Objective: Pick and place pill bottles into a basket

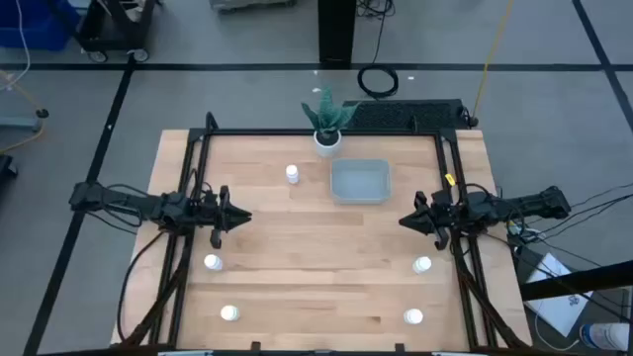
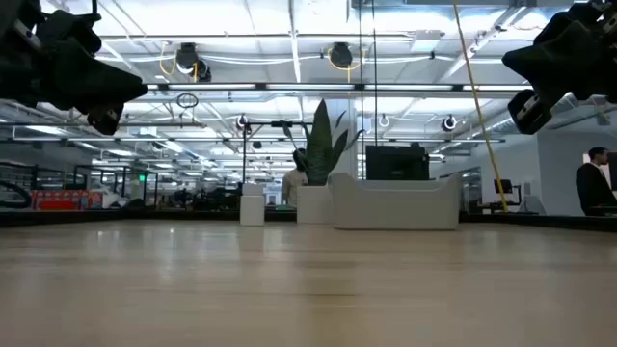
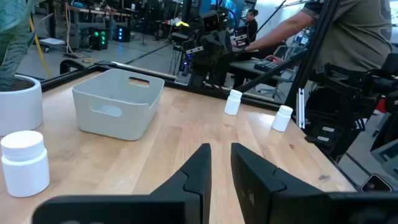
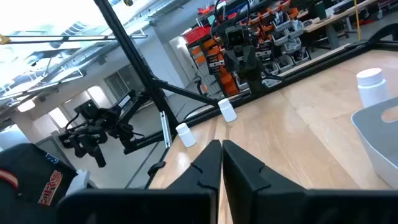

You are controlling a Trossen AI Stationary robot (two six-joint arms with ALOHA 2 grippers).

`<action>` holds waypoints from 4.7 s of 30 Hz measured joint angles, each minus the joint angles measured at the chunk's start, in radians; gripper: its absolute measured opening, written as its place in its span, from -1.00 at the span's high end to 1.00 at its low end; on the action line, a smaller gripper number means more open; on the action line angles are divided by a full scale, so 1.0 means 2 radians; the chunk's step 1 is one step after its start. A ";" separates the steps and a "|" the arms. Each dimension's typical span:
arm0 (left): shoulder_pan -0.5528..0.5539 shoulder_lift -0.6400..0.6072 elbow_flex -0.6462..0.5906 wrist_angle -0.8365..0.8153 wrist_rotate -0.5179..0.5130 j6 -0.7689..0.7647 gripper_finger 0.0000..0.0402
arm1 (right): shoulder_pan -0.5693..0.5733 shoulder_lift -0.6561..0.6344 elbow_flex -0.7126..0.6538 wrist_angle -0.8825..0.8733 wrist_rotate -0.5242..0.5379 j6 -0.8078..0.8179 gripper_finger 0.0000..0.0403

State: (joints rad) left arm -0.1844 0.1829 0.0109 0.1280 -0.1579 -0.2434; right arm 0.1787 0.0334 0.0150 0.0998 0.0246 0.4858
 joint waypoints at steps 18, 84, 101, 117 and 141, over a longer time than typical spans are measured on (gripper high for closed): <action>0.000 0.000 0.000 0.000 0.000 0.000 0.68 | 0.000 0.000 0.000 0.000 0.000 0.000 0.96; 0.000 0.003 0.000 0.209 -0.214 -0.380 0.68 | -0.001 0.011 0.000 0.200 0.306 0.375 0.96; 0.000 0.003 0.000 0.241 -0.238 -0.434 0.68 | -0.002 0.320 0.288 0.117 0.181 0.126 0.63; 0.000 0.003 0.000 0.245 -0.215 -0.420 0.68 | -0.022 0.524 0.537 -0.183 0.003 0.155 -0.04; 0.000 0.003 0.000 0.168 -0.223 -0.339 0.68 | 0.154 0.555 0.568 -0.679 -0.067 0.623 -0.16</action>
State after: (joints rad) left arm -0.1837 0.1898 0.0105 0.4645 -0.6033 -0.9211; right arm 0.4876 1.1428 1.1517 -1.2589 -0.1090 1.7323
